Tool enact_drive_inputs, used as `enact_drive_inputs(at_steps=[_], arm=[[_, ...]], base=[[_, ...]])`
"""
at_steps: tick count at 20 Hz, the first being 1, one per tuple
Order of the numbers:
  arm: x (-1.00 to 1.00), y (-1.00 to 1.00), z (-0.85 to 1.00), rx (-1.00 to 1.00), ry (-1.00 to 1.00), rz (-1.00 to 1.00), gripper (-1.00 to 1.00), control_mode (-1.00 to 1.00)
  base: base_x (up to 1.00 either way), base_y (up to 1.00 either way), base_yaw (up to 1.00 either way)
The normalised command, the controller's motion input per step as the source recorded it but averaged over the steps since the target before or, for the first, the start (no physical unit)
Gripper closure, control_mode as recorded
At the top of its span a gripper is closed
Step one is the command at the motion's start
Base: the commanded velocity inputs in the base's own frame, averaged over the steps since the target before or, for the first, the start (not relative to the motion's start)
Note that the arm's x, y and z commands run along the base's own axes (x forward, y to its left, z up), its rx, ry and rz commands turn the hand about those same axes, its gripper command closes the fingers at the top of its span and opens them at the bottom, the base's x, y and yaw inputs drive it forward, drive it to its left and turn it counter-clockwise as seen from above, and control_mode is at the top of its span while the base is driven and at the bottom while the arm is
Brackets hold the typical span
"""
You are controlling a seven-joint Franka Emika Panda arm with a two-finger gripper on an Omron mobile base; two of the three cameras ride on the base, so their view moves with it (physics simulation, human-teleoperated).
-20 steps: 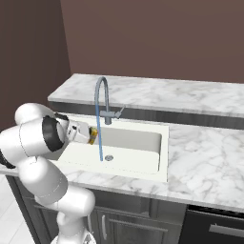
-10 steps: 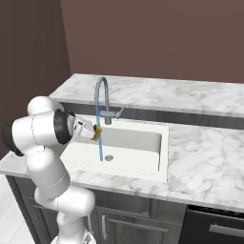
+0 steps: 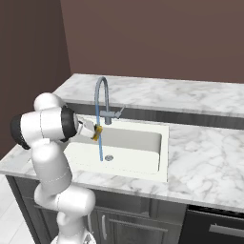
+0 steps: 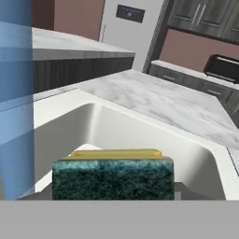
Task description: Soak the sponge with water for a few seconds and then drop it inside the sink.
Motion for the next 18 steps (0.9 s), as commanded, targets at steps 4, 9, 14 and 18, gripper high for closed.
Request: enact_drive_inputs(at_steps=[4,9,14,18], arm=[[0.14,0.00,-0.05,-0.01,0.05,-0.03,1.00,-1.00],[0.26,0.00,-0.02,-0.02,0.10,-0.04,1.00,-1.00],[0.21,0.00,0.00,-0.02,0.11,-0.03,1.00,-1.00],[0.01,0.00,-0.03,-0.05,0.02,-0.01,1.00,-1.00]], base=[[0.00,0.00,0.00],[0.00,0.00,0.00],[0.00,0.00,0.00],[0.00,0.00,0.00]])
